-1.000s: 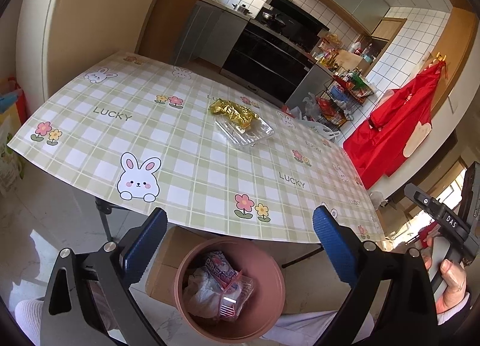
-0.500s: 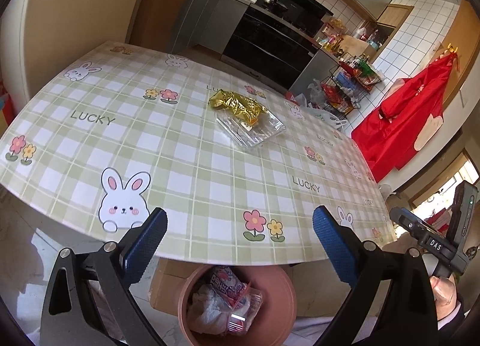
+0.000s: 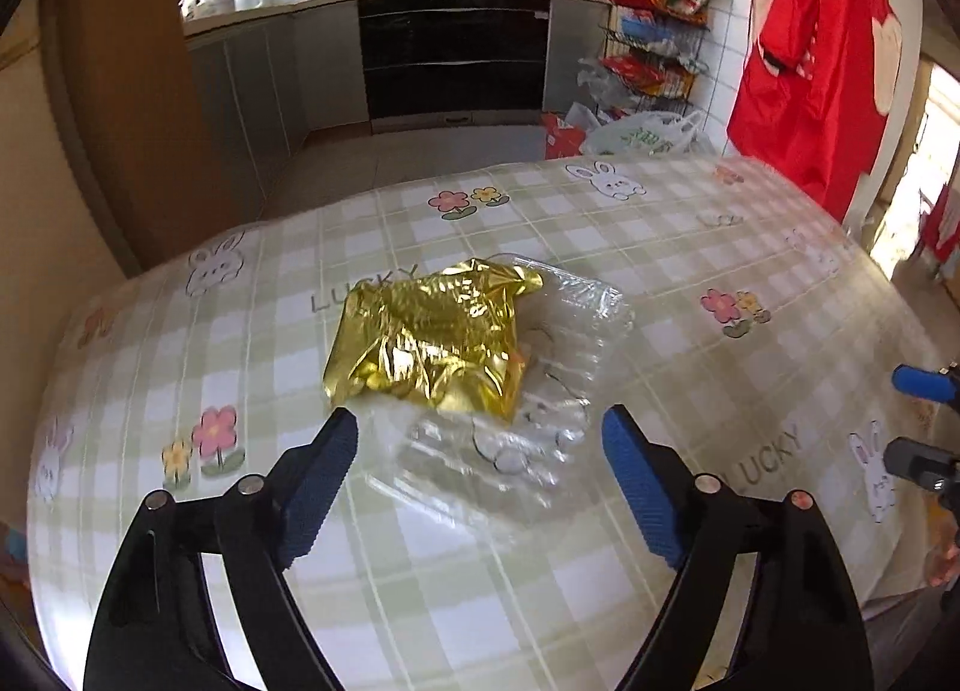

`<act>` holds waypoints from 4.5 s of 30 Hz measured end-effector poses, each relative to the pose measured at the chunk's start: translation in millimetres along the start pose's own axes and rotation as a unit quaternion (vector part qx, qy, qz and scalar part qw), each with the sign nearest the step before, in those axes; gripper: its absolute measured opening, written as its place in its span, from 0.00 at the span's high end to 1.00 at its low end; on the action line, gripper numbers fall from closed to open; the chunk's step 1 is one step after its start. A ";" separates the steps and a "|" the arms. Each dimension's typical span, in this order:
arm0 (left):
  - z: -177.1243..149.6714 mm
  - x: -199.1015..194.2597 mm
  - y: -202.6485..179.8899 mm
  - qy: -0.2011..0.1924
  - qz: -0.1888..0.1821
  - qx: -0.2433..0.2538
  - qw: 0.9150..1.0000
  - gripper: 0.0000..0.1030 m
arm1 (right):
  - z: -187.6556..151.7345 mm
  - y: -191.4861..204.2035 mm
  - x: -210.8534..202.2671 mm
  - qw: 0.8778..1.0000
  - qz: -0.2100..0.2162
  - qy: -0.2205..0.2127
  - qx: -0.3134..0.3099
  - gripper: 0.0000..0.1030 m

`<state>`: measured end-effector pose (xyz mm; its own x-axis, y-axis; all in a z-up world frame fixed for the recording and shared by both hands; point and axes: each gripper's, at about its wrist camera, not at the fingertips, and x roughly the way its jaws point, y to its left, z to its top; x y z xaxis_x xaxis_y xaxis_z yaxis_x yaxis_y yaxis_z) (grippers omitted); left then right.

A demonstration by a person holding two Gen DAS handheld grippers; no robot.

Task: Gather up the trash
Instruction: 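Grasp the gold foil wrapper with the left tool and lift it, then grasp the clear plastic container with the right tool and lift it, then drop the clear container into the pink bin with the right tool while the left tool holds the foil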

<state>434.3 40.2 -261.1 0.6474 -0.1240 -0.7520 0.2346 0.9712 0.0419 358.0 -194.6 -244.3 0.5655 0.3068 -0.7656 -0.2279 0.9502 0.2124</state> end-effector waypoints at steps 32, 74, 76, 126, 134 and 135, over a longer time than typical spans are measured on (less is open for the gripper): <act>29.2 -12.2 55.1 -0.052 -0.003 -0.047 0.998 1.00 | 36.9 46.2 98.6 0.994 0.098 0.045 0.000 0.06; -14.0 88.5 167.2 -0.012 -0.168 -0.475 0.864 0.73 | 65.3 80.4 171.0 0.992 0.105 0.064 -0.023 0.14; -13.5 69.1 167.5 -0.041 -0.163 -0.456 0.874 0.73 | 65.6 78.3 170.0 0.992 0.111 0.064 -0.014 0.23; -152.8 -361.4 9.0 -0.187 -0.080 -0.278 0.939 0.72 | -38.7 76.2 -218.0 0.991 0.067 -0.104 -0.041 0.91; -166.0 -394.8 -2.5 -0.202 -0.084 -0.267 0.938 0.72 | -67.7 94.4 -235.1 0.992 0.064 -0.090 -0.066 0.91; -168.5 -397.8 -2.9 -0.204 -0.084 -0.267 0.938 0.72 | -71.0 97.5 -235.5 0.992 0.063 -0.086 -0.070 0.91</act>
<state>53.9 121.1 -73.0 0.8825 -0.2466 -0.4004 0.0321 0.8811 -0.4718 146.3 -178.0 -86.4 0.6497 0.4389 -0.6207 -0.4068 0.8905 0.2039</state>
